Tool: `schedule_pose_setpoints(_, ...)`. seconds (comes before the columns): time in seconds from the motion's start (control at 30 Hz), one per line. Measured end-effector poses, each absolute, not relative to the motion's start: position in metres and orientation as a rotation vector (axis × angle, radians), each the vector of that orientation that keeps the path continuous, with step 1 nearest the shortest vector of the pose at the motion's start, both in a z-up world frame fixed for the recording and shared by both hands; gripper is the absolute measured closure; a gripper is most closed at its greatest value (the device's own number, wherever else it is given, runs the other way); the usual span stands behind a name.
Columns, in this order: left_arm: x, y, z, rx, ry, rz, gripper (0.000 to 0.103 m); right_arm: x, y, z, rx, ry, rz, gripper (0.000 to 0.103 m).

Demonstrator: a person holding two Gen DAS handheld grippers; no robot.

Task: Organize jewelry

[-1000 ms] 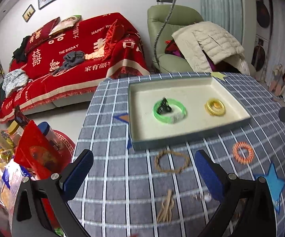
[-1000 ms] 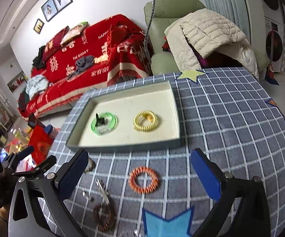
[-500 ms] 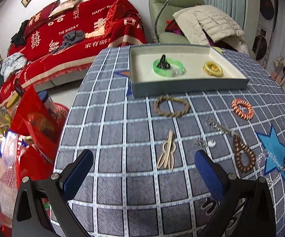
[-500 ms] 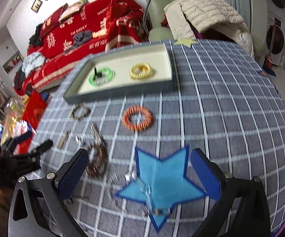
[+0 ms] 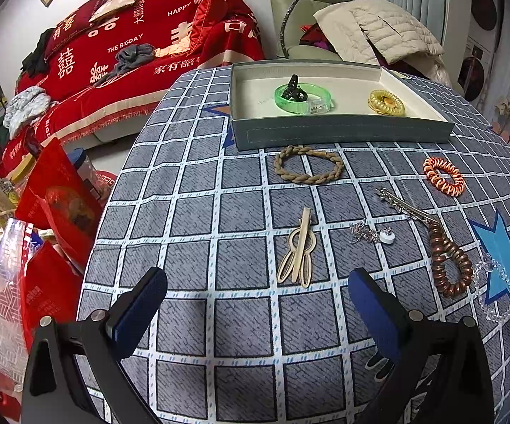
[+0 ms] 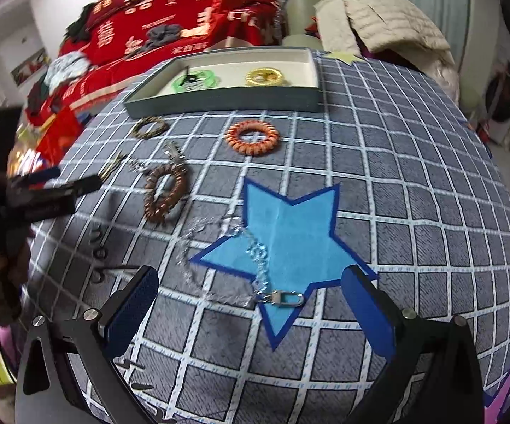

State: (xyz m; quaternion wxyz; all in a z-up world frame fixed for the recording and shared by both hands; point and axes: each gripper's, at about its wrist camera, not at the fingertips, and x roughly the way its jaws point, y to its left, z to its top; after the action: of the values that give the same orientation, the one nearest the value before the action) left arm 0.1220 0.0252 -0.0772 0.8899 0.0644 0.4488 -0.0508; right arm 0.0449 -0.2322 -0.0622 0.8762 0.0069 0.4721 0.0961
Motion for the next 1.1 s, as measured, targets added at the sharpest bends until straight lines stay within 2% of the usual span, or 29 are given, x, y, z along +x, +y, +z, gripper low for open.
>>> schedule_pose_setpoints(0.2,0.127,0.02,-0.079,0.13,0.939,-0.12,0.0,0.04,-0.215,-0.065,-0.083,0.971,0.227,0.007)
schedule_pose_setpoints(0.3,0.128,0.017,-0.079,0.133,0.938,-0.129,0.0,0.041,-0.213,-0.066,-0.08,0.975,0.244,0.016)
schedule_pose_setpoints(0.37,0.13,0.015,-0.079,0.139,0.938,-0.136,0.0,0.042,-0.209,-0.067,-0.093,0.981,0.266,0.028)
schedule_pose_setpoints(0.47,0.133,0.011,-0.08,0.154,0.937,-0.143,0.0,0.043,-0.199,-0.069,-0.122,0.986,0.303,0.039)
schedule_pose_setpoints(0.6,0.136,0.009,-0.083,0.157,0.939,-0.147,0.0,0.046,-0.186,-0.076,-0.158,1.002,0.328,0.048)
schedule_pose_setpoints(0.67,0.138,0.009,-0.084,0.152,0.945,-0.151,0.0,0.049,-0.184,-0.081,-0.159,1.026,0.325,0.057)
schedule_pose_setpoints(0.83,0.143,0.008,-0.087,0.134,0.96,-0.171,0.0,0.052,-0.184,-0.081,-0.154,1.029,0.316,0.06)
schedule_pose_setpoints(0.93,0.143,0.007,-0.087,0.115,0.959,-0.206,0.006,0.051,-0.185,-0.08,-0.151,1.034,0.311,0.063)
schedule_pose_setpoints(1.0,0.143,0.007,-0.087,0.11,0.961,-0.217,0.006,0.051,-0.185,-0.08,-0.152,1.038,0.313,0.068)
schedule_pose_setpoints(1.1,0.142,0.005,-0.086,0.113,0.959,-0.243,0.014,0.049,-0.183,-0.079,-0.159,1.046,0.32,0.081)
